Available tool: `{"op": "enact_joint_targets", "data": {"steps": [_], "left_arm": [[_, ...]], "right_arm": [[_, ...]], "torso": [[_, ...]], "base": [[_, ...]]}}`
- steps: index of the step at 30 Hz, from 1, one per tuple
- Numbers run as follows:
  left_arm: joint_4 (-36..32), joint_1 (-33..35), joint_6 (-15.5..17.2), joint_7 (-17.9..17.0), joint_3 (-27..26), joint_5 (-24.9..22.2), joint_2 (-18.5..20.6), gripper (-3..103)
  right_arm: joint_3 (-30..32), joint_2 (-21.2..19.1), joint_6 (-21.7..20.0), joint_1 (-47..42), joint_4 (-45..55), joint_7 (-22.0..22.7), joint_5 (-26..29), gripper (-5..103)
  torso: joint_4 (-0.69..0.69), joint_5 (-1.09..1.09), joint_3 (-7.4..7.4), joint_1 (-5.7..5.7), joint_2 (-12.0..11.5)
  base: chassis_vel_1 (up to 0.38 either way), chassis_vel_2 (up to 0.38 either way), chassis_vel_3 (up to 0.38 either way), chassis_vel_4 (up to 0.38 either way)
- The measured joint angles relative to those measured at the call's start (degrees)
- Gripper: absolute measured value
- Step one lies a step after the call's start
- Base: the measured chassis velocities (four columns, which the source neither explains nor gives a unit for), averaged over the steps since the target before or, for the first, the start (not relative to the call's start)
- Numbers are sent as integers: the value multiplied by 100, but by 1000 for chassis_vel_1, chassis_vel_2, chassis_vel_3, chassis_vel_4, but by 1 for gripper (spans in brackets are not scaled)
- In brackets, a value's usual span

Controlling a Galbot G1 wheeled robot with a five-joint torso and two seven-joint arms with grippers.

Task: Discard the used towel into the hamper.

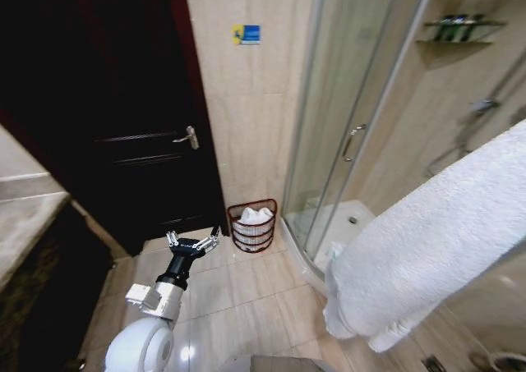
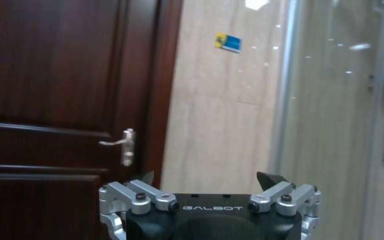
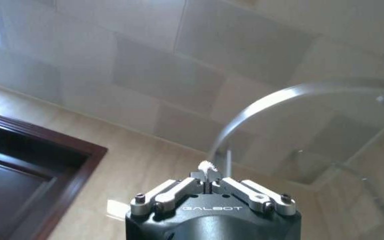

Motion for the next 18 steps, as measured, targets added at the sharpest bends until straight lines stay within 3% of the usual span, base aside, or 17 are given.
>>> {"op": "enact_joint_targets", "data": {"steps": [18], "left_arm": [[0,0,0,0,0,0,0,100]], "right_arm": [[42,-49,-37,9,0,-43,-23,1]], "torso": [[-1,1,-1,0,-2]], "base": [[42,37,37,40]]}}
